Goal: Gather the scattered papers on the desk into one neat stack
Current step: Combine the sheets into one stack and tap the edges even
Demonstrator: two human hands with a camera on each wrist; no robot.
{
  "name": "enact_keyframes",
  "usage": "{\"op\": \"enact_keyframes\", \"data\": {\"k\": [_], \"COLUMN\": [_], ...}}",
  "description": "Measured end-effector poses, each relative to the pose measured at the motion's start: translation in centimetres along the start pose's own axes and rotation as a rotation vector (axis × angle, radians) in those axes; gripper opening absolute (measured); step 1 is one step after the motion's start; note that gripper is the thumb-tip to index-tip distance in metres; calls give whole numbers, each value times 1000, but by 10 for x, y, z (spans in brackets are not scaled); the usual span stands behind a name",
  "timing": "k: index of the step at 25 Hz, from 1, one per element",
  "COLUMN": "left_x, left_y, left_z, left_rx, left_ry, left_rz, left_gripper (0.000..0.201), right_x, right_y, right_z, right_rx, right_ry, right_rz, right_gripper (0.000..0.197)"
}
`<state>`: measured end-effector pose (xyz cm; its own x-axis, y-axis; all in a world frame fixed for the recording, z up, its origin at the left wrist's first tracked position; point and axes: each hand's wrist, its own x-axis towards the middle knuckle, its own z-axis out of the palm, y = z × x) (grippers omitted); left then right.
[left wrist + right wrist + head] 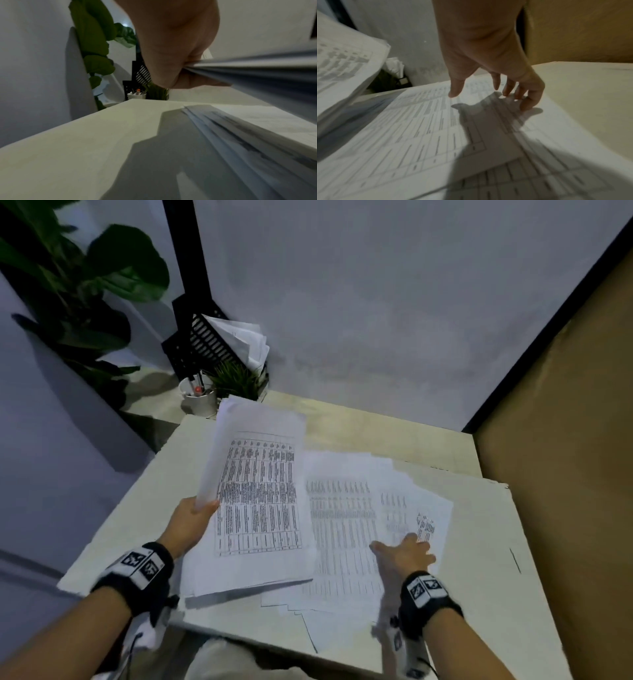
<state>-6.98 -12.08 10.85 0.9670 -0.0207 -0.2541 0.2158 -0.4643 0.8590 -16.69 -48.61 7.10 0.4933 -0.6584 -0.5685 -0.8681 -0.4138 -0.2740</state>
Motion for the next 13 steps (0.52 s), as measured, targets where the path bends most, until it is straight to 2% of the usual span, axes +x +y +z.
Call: {"op": "enact_keyframes", "data": {"k": [3,5,8,13], "left_x": [4,1,-3,-6], "left_y": [-18,-20,-22,-29], "left_z": [-11,-14,-20,-23], "left_rx": [3,-5,-18,-53], "left_ry": [26,24,24,37], "left_rz": [-54,-67,-61,-84], "left_gripper": [36,32,24,22], "right_x": [-6,-3,-7,-10], "right_y": [-23,-34,-44,-45], "right_z": [26,34,41,44], "right_rx": [-12,24,-94,-122], "right_ry": [-6,-29,39,54], "right_rz": [-49,-16,22,65], "right_gripper": [100,98,94,117]}}
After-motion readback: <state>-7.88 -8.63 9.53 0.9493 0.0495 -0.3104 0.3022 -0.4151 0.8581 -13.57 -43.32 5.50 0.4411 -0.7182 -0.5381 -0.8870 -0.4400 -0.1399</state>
